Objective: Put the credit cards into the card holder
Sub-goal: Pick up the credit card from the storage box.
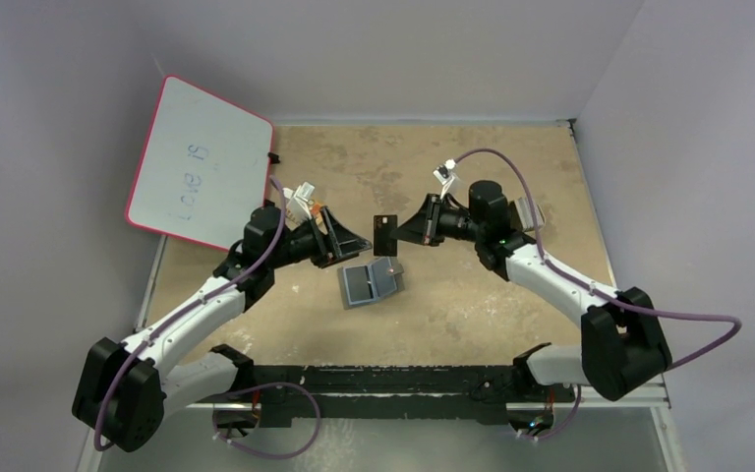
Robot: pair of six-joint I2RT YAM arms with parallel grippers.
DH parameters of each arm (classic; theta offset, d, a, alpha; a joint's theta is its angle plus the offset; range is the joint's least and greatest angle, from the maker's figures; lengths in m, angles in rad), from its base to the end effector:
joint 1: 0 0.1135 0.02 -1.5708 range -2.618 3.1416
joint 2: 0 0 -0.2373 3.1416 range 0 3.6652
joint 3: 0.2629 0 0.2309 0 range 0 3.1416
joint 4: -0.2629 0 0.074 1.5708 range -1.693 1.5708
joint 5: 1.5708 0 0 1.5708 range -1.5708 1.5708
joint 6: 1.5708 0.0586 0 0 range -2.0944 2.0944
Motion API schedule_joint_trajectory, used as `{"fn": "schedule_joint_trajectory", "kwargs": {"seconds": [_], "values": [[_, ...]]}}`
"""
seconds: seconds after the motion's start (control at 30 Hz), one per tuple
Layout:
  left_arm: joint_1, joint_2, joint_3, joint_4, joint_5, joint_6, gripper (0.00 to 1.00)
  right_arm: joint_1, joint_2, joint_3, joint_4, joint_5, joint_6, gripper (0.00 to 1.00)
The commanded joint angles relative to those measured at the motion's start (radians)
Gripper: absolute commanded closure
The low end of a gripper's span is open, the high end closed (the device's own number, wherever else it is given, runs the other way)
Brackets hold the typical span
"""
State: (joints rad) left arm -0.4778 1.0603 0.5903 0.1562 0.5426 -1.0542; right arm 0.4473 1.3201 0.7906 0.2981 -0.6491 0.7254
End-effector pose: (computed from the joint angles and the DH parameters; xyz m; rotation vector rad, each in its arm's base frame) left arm 0.2064 -0.1410 0.2347 -0.1910 2.1475 -1.4884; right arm 0.2564 0.1623 0.2549 -0.2408 1.9756 1.3815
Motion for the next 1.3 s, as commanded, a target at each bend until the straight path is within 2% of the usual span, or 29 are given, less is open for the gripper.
{"fn": "schedule_joint_trajectory", "kwargs": {"seconds": [0.0,0.27,0.47,0.57,0.7,0.73,0.77,1.03,1.1,1.27], "values": [[0.011,-0.005,-0.006,0.089,0.023,-0.014,0.33,0.015,0.004,-0.062,0.354,-0.165,0.170,1.00],[0.022,0.004,0.006,0.052,-0.009,0.013,0.34,0.049,0.035,-0.081,0.425,-0.205,0.193,1.00],[0.024,0.003,0.005,0.048,-0.015,0.013,0.46,0.067,0.069,-0.077,0.463,-0.232,0.211,1.00],[0.024,0.002,0.001,0.068,-0.007,-0.001,0.58,0.076,0.080,-0.061,0.425,-0.226,0.194,1.00],[0.024,-0.003,-0.006,0.093,0.005,-0.018,0.94,0.077,0.092,-0.050,0.385,-0.215,0.176,1.00],[0.024,-0.006,-0.012,0.097,0.008,-0.020,1.00,0.077,0.092,-0.048,0.371,-0.202,0.171,1.00],[0.024,-0.009,-0.018,0.102,0.007,-0.021,1.00,0.078,0.089,-0.040,0.343,-0.182,0.158,1.00],[0.024,-0.012,-0.064,-0.002,-0.084,0.032,1.00,0.083,0.023,0.055,-0.046,0.112,-0.010,0.56],[0.024,-0.008,-0.061,-0.055,-0.135,0.059,1.00,0.092,0.032,0.078,-0.112,0.194,-0.033,0.53],[0.024,0.064,-0.079,-0.087,-0.162,0.086,1.00,0.159,0.136,0.166,-0.271,0.313,-0.081,0.52]]}}
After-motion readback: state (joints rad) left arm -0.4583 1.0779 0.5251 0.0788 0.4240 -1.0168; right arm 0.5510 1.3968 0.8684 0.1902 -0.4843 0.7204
